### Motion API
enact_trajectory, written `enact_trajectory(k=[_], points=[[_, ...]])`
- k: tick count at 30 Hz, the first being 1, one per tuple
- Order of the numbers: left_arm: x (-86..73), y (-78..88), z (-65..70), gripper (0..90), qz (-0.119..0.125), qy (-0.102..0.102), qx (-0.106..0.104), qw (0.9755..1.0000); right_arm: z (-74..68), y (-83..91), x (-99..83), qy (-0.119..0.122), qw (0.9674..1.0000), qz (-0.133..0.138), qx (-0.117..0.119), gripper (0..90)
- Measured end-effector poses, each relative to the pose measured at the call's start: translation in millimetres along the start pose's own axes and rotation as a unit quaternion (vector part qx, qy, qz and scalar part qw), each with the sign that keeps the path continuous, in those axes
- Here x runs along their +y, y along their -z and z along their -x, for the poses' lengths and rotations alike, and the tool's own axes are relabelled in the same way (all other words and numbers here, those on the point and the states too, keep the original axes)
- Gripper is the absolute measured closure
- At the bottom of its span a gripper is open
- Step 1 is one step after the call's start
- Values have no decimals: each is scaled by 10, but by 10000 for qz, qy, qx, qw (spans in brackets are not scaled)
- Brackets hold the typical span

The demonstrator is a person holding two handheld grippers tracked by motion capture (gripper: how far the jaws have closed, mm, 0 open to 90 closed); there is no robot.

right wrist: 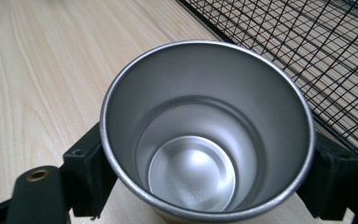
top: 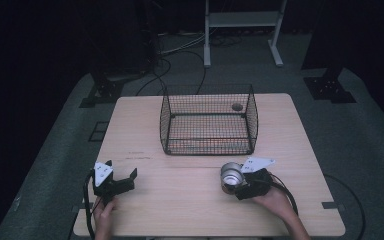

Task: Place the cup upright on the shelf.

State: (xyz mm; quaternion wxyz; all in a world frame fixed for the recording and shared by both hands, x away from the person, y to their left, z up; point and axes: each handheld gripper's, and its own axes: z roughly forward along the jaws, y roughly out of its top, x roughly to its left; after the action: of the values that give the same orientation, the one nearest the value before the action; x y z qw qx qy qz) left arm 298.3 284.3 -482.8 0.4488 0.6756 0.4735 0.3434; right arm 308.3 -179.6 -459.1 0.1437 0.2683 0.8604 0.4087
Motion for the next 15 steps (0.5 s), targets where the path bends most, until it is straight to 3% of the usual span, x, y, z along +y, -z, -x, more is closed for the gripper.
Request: enact_trajectory(k=[15], points=[[-1,2,0,0,-8,5,4,10000,64,249,261,-70,9994,254,205,181]])
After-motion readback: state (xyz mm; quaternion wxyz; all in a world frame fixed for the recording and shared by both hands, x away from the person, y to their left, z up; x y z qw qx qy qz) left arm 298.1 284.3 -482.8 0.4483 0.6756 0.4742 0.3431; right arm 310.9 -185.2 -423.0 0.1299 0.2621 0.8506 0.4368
